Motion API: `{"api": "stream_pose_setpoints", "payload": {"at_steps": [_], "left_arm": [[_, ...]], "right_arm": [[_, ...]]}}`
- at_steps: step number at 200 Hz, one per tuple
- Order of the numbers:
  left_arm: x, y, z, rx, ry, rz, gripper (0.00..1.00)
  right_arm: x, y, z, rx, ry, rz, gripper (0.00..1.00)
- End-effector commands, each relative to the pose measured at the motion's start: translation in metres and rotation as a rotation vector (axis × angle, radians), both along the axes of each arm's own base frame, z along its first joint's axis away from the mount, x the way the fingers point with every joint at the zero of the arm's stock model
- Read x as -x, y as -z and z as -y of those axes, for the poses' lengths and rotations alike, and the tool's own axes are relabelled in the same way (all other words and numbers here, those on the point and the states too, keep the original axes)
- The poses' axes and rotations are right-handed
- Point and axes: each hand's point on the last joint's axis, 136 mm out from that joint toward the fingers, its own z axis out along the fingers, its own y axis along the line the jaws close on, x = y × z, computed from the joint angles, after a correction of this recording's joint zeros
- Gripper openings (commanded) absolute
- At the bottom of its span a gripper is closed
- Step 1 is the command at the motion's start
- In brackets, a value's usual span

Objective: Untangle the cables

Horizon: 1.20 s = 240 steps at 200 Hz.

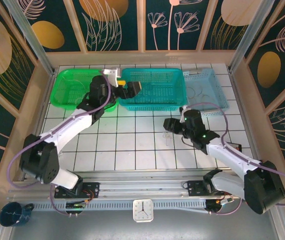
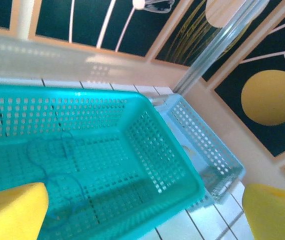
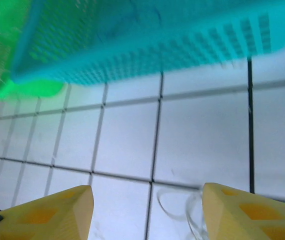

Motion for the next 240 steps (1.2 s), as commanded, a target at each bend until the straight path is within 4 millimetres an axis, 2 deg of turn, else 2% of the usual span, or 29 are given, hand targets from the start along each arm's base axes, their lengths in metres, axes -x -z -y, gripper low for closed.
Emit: {"api": "stream_pose_setpoints", "payload": {"at_steps": [1, 39, 89, 108, 135, 138, 164, 213, 240], "left_arm": [[0.02, 0.014, -0.003, 0.09, 0.025, -0.067, 0.99], [0.038, 0.029, -0.012, 0.124, 0.011, -0.106, 0.99], [0.048, 0.039, -0.016, 0.127, 0.013, -0.127, 0.99], [0.05, 0.04, -0.015, 0.139, 0.022, -0.133, 0.99], [0.053, 0.041, -0.014, 0.142, 0.032, -0.137, 0.99], [0.053, 0.041, -0.015, 0.141, 0.032, -0.137, 0.99], [0.06, 0.039, -0.014, 0.155, 0.056, -0.136, 0.99], [0.083, 0.03, -0.001, 0.289, 0.151, -0.172, 0.99], [0.102, 0.023, 0.017, 0.337, 0.209, -0.182, 0.99]], "right_arm": [[0.012, 0.02, 0.003, 0.057, 0.025, -0.023, 0.6], [0.017, 0.049, -0.004, 0.124, 0.001, -0.068, 0.56], [0.013, 0.069, -0.005, 0.177, -0.008, -0.095, 0.46], [0.01, 0.074, -0.008, 0.189, -0.015, -0.099, 0.31], [0.006, 0.071, -0.01, 0.194, -0.027, -0.089, 0.02], [0.005, 0.07, -0.011, 0.193, -0.031, -0.085, 0.0], [0.004, 0.047, -0.019, 0.147, -0.065, -0.041, 0.0], [0.006, -0.039, -0.038, -0.064, -0.144, 0.119, 0.0], [0.006, -0.075, -0.042, -0.178, -0.158, 0.173, 0.0]]}}
